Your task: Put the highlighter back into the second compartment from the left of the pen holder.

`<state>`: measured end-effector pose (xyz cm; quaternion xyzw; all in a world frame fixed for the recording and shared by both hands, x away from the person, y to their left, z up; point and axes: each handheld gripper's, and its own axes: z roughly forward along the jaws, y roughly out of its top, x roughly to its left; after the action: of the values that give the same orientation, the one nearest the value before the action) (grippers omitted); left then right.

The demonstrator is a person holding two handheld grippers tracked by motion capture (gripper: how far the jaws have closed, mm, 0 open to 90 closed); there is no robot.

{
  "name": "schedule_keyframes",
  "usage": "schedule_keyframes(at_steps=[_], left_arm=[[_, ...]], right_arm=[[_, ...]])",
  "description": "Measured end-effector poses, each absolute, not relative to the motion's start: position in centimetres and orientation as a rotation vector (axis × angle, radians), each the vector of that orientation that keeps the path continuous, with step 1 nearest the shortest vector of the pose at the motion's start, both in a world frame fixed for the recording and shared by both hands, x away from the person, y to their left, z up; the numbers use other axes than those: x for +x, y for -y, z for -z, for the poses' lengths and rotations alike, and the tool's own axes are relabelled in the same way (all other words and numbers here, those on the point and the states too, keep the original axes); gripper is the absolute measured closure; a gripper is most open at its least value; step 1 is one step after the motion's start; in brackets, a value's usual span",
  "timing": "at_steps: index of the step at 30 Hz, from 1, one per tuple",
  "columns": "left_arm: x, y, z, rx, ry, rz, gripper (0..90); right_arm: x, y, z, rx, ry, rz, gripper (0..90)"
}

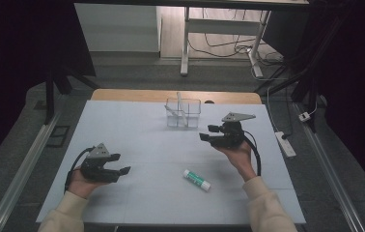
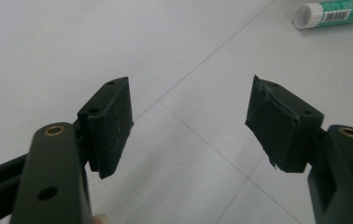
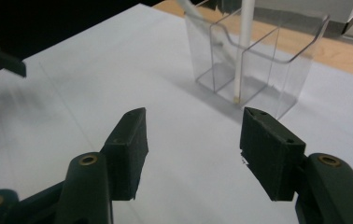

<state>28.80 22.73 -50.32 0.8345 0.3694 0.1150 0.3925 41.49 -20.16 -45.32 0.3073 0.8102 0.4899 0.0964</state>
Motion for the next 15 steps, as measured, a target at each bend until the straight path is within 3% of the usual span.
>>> schedule_keyframes(at_steps=[15], left_arm=[[28.8,-22.4,50.4,2.127,-0.937,-0.289,31.4]], right_arm=[[37.7,22.1,45.5,0.861,-2.469,-1.403,40.2]])
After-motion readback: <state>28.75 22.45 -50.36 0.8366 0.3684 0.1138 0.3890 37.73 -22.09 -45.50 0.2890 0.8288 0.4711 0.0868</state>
